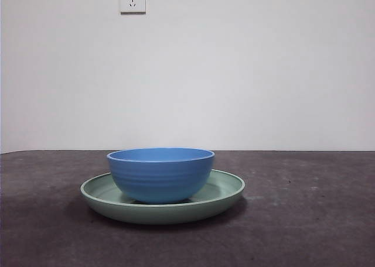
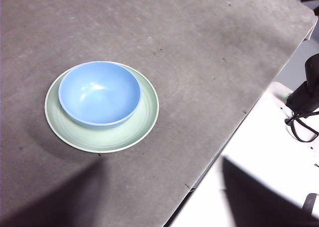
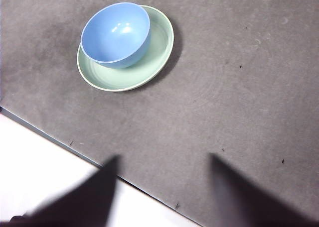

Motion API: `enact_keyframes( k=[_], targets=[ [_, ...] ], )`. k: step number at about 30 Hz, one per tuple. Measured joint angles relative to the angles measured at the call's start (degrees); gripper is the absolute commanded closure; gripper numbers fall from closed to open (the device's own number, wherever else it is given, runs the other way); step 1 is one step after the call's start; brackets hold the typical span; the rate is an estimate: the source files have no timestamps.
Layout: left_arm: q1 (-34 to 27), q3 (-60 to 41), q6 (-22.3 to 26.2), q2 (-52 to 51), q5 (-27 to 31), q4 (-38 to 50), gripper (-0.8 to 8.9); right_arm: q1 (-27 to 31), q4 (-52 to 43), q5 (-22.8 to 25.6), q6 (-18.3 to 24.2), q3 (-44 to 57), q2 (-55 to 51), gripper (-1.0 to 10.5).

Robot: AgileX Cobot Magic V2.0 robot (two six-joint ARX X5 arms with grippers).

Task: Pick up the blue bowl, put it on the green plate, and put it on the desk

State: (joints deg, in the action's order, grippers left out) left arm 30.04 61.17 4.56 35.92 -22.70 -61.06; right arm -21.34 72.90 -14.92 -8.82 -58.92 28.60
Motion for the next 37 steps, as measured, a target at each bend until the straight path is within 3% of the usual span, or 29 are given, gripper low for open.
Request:
enact_keyframes(
  k=[21,26,29,37],
  targets=[
    [-0.2,-0.1,-0.8,0.0,0.0,0.2,7.8,0.0,-0.2,0.0,0.0,0.0,0.0,9.1],
    [-5.2,-1.5,-0.8,-1.0,0.0,1.1,7.87,0.0,-0.2,0.0,0.0,0.0,0.0,9.1],
    [-10.2,-6.1,-0.8,-3.8,0.0,7.8,7.86,0.0,-0.2,0.0,0.0,0.0,0.0,9.1],
    [-25.0,-32.8,-5.8,-17.6,0.0,40.8,7.86,0.0,-0.2,0.0,0.0,0.0,0.0,9.1]
  ],
)
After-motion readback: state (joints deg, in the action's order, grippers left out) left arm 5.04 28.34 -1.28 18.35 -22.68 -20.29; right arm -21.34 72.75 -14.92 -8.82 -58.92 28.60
